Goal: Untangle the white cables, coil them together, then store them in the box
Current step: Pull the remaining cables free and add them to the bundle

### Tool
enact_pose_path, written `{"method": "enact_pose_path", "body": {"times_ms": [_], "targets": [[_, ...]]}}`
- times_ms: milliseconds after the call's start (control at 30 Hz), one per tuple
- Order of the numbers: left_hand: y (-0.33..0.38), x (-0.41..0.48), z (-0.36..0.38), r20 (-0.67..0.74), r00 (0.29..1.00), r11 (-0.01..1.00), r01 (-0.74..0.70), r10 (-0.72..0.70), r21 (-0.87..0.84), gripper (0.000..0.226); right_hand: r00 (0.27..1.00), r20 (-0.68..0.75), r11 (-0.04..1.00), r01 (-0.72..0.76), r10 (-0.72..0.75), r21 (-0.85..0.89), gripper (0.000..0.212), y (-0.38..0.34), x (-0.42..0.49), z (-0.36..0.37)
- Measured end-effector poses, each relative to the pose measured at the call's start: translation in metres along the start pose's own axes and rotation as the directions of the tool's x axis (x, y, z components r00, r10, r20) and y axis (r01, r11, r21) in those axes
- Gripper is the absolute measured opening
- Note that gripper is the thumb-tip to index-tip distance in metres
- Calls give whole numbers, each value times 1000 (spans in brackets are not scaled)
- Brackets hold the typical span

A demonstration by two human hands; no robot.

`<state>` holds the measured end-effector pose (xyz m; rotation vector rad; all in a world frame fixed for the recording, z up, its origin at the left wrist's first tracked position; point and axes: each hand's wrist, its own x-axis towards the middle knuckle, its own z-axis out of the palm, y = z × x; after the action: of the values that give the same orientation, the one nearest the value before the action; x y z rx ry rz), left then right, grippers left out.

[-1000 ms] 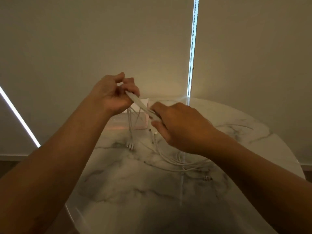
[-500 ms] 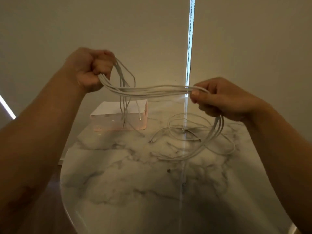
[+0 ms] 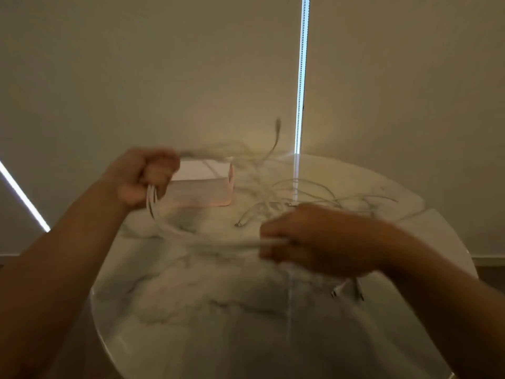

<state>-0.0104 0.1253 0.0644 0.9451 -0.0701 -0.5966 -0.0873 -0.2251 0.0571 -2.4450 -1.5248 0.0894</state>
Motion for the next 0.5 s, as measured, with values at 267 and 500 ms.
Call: {"method": "enact_pose_path", "body": {"times_ms": [267,500], "targets": [[-89,-16,-53,-579,806,930,296,-122,216,22,952,305,978,27,38,-205,27,-47,-10,88],[-89,-28,-41,-722,690,282,686,38,671,33,952,291,946,8,91,-325,21,-36,-15,103]]}}
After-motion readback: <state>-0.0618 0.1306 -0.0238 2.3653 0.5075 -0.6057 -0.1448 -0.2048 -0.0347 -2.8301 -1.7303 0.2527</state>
